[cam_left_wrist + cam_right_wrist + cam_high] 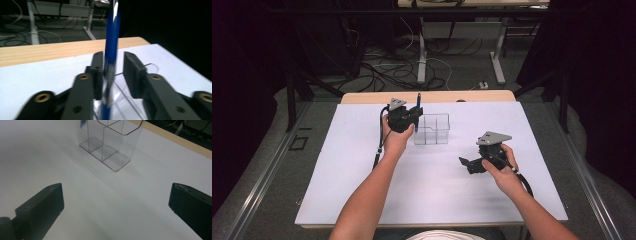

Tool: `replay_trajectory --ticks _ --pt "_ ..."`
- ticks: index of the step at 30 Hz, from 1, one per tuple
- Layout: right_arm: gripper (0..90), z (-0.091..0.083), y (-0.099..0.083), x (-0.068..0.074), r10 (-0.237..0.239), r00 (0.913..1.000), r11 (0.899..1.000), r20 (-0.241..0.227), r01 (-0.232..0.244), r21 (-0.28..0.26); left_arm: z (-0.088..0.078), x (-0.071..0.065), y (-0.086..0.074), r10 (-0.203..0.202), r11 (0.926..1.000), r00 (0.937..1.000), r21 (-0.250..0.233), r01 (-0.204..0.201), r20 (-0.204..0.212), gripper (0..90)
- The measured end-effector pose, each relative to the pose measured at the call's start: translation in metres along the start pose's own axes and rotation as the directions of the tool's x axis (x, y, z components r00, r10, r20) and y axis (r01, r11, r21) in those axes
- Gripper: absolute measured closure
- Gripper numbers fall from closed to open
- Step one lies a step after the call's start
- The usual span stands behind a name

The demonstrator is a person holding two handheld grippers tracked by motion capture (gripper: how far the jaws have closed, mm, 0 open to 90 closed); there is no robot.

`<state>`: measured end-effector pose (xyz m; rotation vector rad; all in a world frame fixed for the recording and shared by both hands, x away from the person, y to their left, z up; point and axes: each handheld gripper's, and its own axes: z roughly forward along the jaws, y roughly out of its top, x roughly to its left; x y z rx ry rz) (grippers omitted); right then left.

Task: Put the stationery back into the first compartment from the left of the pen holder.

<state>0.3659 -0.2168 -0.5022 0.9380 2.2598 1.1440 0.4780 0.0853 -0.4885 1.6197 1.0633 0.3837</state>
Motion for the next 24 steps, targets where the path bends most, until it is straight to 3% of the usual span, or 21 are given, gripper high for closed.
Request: replay_trajectory --ticks 4,10,16,19,24 --pt "0.0 0.0 -0.001 -0.002 0.016 0.9998 1.0 0.01 -0.016 -0.011 -0.006 -0.001 0.003 0.018 0.9998 0.9997 0.005 -0.018 0.018 55.6" --pt "0.0 -0.002 -0.001 -0.004 0.032 0.9995 0.999 0.008 -0.031 -0.01 -0.02 -0.005 0.008 0.017 0.9998 0.9975 -0.011 -0.016 0.069 45.3" --pt "0.0 -0.004 -0.001 -0.006 0.047 0.9988 0.999 0.014 -0.047 -0.015 -0.035 -0.016 0.013 0.067 0.9973 0.9929 -0.036 -0.063 0.099 35.8" --pt "0.0 -0.005 -0.001 -0.007 0.055 0.9983 0.998 0.017 -0.055 -0.024 -0.045 -0.021 0.016 0.057 0.9979 0.9885 -0.038 -0.052 0.14 34.3" --pt "0.0 -0.008 -0.001 -0.009 0.065 0.9977 0.998 0.02 -0.064 -0.027 -0.063 -0.03 0.02 0.12 0.9924 0.9803 -0.047 -0.114 0.157 29.5"
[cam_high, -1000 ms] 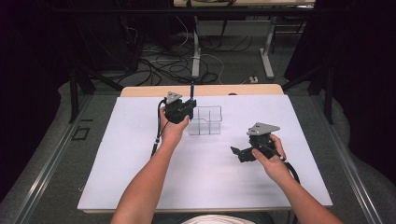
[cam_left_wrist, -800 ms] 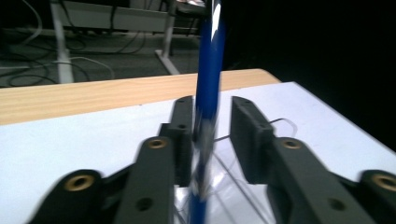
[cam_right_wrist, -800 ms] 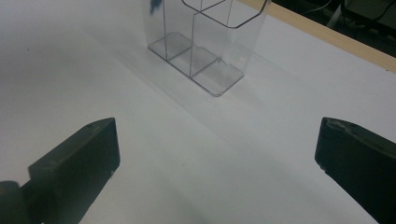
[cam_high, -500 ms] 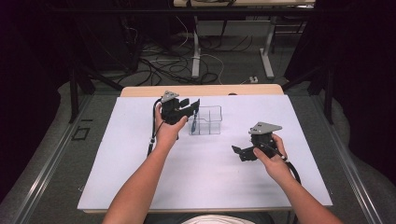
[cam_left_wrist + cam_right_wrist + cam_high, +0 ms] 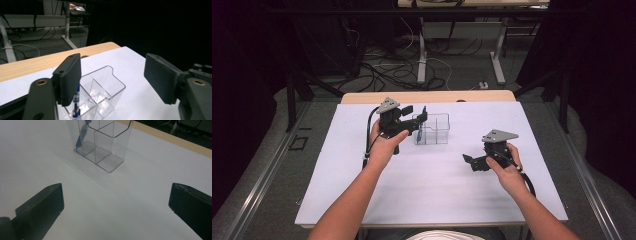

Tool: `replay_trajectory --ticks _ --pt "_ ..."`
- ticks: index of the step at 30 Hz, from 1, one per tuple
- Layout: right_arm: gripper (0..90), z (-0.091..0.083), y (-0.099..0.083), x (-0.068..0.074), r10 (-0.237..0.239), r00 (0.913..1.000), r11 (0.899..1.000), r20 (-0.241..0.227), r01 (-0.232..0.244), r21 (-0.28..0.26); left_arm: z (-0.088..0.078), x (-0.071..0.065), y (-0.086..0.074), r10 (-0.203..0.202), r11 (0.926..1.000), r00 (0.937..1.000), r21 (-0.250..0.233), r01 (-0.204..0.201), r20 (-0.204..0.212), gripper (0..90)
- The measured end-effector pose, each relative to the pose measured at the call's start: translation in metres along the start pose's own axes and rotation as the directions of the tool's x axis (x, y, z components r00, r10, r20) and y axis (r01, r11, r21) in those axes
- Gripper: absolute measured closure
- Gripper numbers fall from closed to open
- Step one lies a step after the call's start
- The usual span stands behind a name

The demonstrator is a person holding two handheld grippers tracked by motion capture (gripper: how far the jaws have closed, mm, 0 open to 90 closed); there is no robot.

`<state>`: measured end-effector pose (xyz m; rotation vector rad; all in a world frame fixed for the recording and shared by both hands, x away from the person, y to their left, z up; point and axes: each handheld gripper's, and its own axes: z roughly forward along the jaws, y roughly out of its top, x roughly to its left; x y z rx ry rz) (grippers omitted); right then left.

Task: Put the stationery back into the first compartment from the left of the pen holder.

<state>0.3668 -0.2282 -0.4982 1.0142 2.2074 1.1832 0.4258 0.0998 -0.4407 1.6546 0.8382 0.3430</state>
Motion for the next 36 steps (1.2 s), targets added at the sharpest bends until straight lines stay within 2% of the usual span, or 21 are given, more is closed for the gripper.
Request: replay_trajectory --ticks 3,5,6,10,13,16,19,21,23,27,32,36 --pt "0.0 -0.001 0.0 -0.001 0.005 1.0 1.0 0.002 -0.005 -0.01 -0.01 -0.006 0.001 0.022 0.9997 0.9997 0.007 -0.022 -0.002 27.3" --pt "0.0 -0.002 0.0 -0.002 0.009 0.9999 1.0 0.007 -0.009 -0.005 -0.017 -0.01 0.001 0.051 0.9984 0.9985 0.023 -0.051 -0.022 27.1" --pt "0.0 -0.002 0.0 -0.003 0.011 0.9999 1.0 0.01 -0.011 -0.006 -0.02 -0.011 0.0 0.052 0.9983 0.9984 0.026 -0.052 -0.023 26.8" --pt "0.0 -0.002 -0.002 -0.005 0.024 0.9997 1.0 0.01 -0.024 -0.009 -0.034 -0.01 -0.003 0.074 0.9959 0.9972 0.053 -0.073 -0.01 25.9" --pt "0.0 -0.003 -0.002 -0.007 0.029 0.9995 1.0 0.016 -0.029 -0.005 -0.046 -0.005 -0.006 0.054 0.9937 0.9985 0.098 -0.053 -0.005 21.5" --pt "0.0 -0.004 -0.002 -0.008 0.037 0.9992 0.999 0.015 -0.037 -0.007 -0.061 0.002 -0.012 0.04 0.9952 0.9987 0.091 -0.037 -0.032 16.1" --pt "0.0 -0.004 -0.003 -0.009 0.042 0.999 0.999 0.017 -0.042 -0.004 -0.071 0.013 -0.021 0.035 0.9961 0.9962 0.083 -0.028 -0.079 12.6" --pt "0.0 -0.003 -0.004 -0.01 0.042 0.999 0.999 0.016 -0.042 -0.011 -0.077 0.02 -0.028 0.019 0.9962 0.995 0.087 -0.011 -0.098 5.9" --pt "0.0 -0.004 -0.004 -0.009 0.04 0.999 0.999 0.019 -0.04 -0.012 -0.082 0.026 -0.036 0.0 0.9958 0.9922 0.091 0.011 -0.124 0.0" --pt "0.0 -0.004 -0.005 -0.011 0.039 0.9988 0.999 0.03 -0.039 -0.013 -0.093 0.035 -0.049 -0.043 0.9932 0.9839 0.099 0.061 -0.174 0.1" --pt "0.0 -0.006 -0.008 -0.016 0.055 0.9975 0.998 0.044 -0.054 -0.02 -0.11 0.044 -0.063 -0.031 0.9923 0.9732 0.11 0.057 -0.228 0.1" --pt "0.0 -0.009 -0.01 -0.023 0.081 0.9952 0.996 0.055 -0.079 -0.031 -0.123 0.052 -0.075 -0.013 0.9919 0.9586 0.118 0.048 -0.285 0.1"
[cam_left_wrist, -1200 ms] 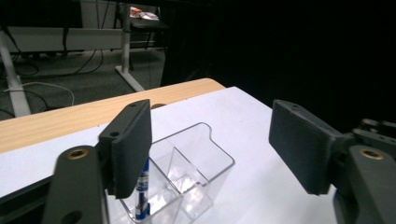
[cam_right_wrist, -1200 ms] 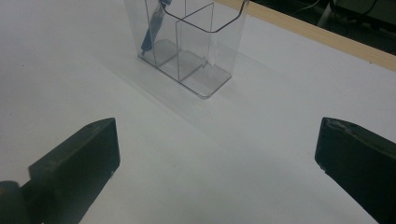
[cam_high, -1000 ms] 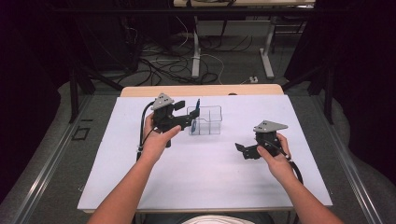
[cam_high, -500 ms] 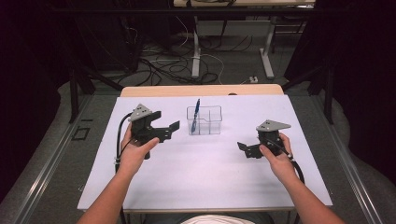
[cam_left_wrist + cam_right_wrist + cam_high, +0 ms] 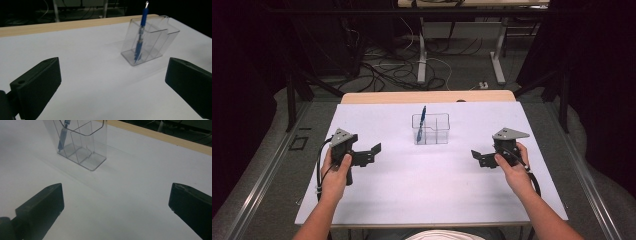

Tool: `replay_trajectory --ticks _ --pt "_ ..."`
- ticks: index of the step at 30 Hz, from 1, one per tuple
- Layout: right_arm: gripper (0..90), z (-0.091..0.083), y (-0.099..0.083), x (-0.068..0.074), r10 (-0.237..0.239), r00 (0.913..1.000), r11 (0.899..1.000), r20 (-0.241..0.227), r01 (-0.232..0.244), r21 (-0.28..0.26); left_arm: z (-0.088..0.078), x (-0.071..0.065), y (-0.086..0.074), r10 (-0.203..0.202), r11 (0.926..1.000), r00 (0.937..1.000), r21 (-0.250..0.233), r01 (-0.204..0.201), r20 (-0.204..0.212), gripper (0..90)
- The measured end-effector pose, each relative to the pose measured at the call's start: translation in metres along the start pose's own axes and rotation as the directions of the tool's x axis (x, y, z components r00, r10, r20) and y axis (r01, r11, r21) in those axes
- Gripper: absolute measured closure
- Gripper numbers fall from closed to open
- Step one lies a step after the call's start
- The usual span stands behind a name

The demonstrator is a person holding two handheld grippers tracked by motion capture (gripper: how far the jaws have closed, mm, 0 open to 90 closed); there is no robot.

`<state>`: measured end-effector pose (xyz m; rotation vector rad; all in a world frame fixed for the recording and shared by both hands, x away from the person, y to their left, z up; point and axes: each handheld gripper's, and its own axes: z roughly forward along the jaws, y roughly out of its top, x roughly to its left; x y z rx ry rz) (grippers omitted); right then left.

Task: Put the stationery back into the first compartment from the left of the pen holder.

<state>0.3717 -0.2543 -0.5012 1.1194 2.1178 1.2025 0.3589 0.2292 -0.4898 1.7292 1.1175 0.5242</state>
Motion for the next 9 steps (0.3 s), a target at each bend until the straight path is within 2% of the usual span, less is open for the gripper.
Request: replay_trajectory --ticks 4,9 --pt "0.0 -0.002 -0.001 -0.005 0.028 0.9994 1.0 0.019 -0.028 -0.01 -0.009 0.014 -0.01 -0.031 0.9995 0.9991 0.008 0.031 -0.03 0.1" --pt "0.0 -0.002 -0.005 -0.01 0.053 0.9979 0.999 0.035 -0.053 -0.004 -0.015 0.027 -0.018 -0.045 0.999 0.9975 0.006 0.045 -0.056 0.1"
